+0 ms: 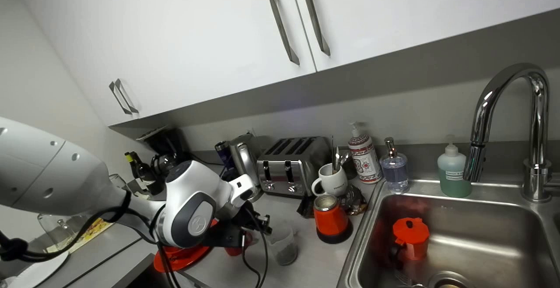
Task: Pick up the jar and pour some of its contents in the bowl
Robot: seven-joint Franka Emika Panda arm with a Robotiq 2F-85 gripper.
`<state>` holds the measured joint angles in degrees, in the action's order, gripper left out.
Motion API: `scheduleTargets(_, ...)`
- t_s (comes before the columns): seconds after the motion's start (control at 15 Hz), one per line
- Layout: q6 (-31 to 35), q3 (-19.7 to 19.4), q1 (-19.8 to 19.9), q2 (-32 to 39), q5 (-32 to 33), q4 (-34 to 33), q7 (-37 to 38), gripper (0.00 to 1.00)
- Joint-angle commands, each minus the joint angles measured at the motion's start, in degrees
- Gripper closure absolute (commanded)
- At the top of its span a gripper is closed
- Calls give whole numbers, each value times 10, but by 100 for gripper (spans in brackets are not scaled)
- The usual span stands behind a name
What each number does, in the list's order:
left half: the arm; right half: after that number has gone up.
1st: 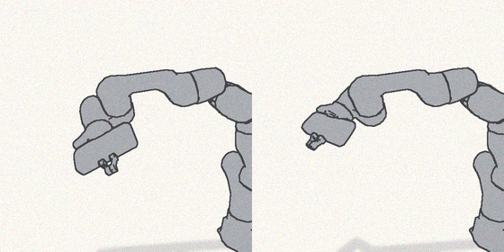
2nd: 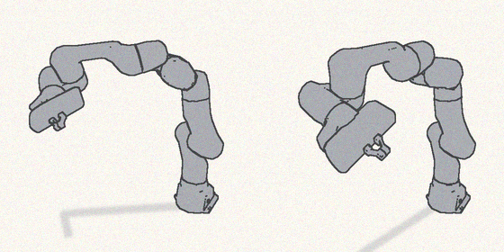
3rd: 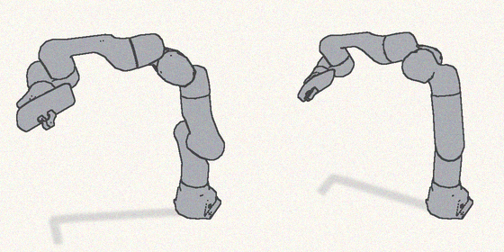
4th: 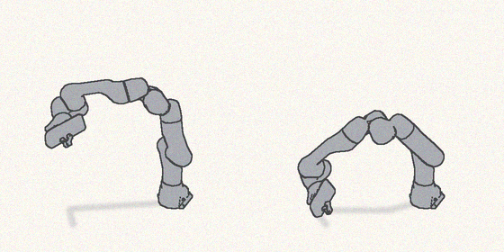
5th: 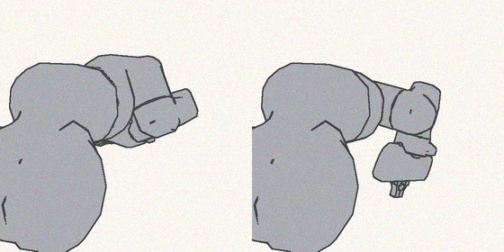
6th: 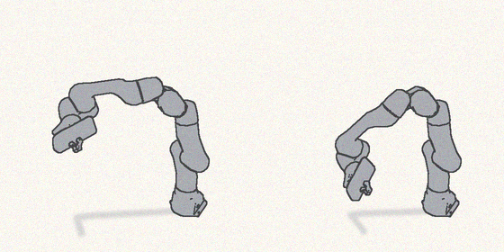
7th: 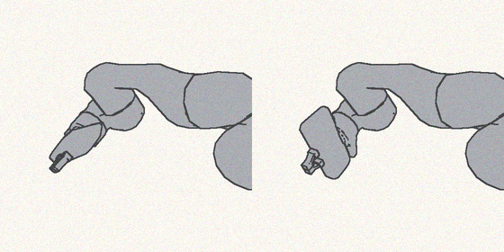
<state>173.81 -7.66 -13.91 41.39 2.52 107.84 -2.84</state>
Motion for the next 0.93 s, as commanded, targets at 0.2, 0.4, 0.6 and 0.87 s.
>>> scheduleTargets(0.2,-1,-7,-5,2,20,2,23,68)
scheduleTargets(0.4,0,-7,-6,3,20,2,25,45)
scheduleTargets(0.6,1,-6,-5,2,20,2,26,26)
scheduleTargets(0.87,9,16,12,-8,14,10,18,0)
